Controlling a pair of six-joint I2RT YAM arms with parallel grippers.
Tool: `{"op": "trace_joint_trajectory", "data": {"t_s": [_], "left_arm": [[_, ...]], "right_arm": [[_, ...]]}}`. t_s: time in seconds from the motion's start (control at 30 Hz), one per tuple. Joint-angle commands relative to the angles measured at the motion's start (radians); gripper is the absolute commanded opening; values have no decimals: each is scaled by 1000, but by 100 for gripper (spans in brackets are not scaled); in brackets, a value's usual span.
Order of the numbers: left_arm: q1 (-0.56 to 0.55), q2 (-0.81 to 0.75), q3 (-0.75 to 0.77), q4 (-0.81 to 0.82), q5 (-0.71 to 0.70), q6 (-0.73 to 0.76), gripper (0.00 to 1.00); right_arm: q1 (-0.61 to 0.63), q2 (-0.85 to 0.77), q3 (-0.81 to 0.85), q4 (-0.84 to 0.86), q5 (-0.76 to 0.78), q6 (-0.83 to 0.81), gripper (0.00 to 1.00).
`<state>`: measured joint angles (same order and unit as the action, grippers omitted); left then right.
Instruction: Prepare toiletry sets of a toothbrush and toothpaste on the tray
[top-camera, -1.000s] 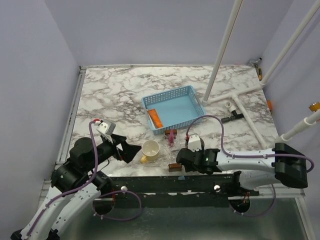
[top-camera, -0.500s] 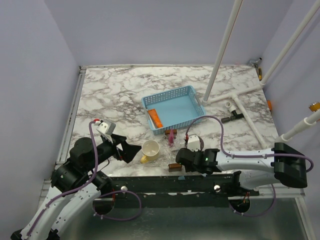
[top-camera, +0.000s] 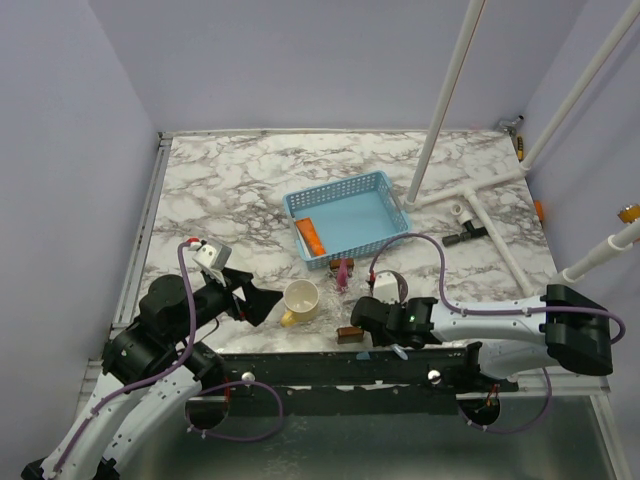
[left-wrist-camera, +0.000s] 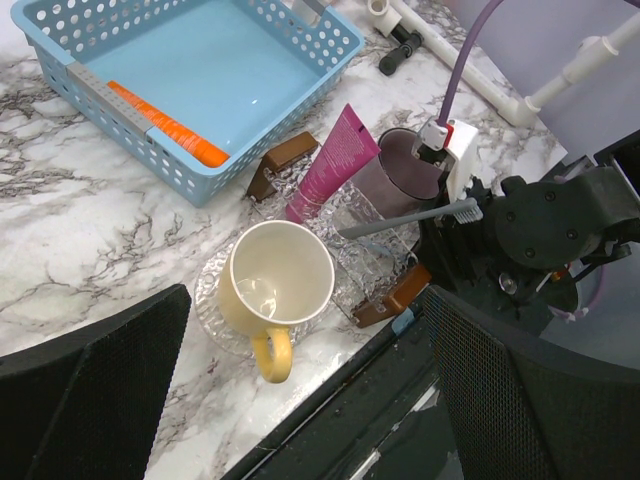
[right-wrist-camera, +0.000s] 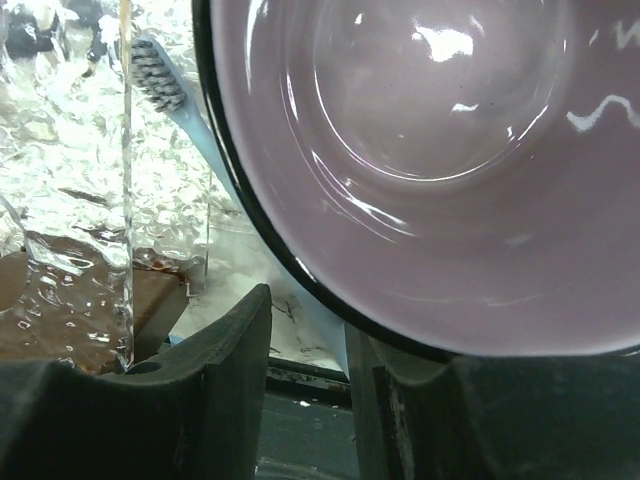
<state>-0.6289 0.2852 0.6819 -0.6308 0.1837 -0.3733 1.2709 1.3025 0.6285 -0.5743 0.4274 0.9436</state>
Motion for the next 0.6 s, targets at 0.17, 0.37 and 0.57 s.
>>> {"op": "trace_joint_trajectory", "data": {"t_s": [0.17,0.37,0.57], "left_arm": [[-3,-8,-7,14,16,10,99],[-3,-10,-7,15,16,10,99],[-2,-10,-7,15,16,10,99]], "right_arm": [[15,25,-21,26,-33,9,31],[27,73,-14,31,-40,7,24],[36,86,8,16,-31,-5,14]]}}
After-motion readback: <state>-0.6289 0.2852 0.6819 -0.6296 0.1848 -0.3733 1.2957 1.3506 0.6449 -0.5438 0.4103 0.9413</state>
